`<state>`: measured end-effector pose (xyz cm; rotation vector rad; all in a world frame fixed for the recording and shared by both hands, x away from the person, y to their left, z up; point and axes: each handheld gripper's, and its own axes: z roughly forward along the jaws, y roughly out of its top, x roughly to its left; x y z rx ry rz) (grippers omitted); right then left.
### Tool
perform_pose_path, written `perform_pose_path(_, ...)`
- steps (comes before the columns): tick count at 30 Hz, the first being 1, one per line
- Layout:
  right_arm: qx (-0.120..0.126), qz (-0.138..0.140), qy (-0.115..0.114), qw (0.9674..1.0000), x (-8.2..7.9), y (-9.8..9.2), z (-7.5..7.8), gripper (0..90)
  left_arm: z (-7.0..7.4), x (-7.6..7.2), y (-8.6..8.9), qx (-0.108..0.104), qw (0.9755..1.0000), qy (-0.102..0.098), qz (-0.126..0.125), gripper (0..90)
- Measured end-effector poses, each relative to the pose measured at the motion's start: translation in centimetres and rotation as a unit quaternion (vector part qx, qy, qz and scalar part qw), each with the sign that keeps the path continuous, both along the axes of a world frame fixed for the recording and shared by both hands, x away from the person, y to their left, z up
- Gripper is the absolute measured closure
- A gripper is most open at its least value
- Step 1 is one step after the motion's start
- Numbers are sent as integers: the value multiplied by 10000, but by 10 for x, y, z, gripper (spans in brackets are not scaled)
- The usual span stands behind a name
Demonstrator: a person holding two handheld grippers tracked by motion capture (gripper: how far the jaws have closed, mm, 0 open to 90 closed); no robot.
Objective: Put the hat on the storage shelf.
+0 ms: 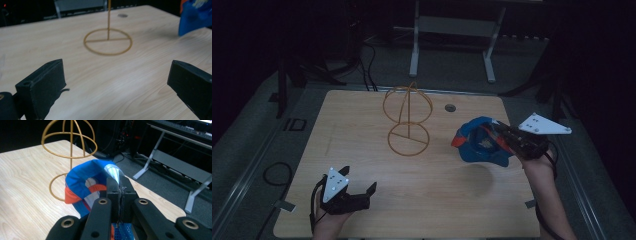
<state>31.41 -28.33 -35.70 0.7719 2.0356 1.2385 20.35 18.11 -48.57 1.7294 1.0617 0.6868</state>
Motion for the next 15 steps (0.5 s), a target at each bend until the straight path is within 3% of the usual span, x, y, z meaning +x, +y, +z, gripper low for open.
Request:
perform_pose_path(3,202,128,13,9997,-7,-3,3,884,14,1,-8,-64,9997,-72,-204,17)
perform_pose_path(9,400,372,7,9985,-20,2,6,884,37,5,-30,28,9978,-263,-606,32)
perform_pose_path(15,349,513,-54,9981,-30,12,7,884,49,12,-52,81,9949,-423,-908,55)
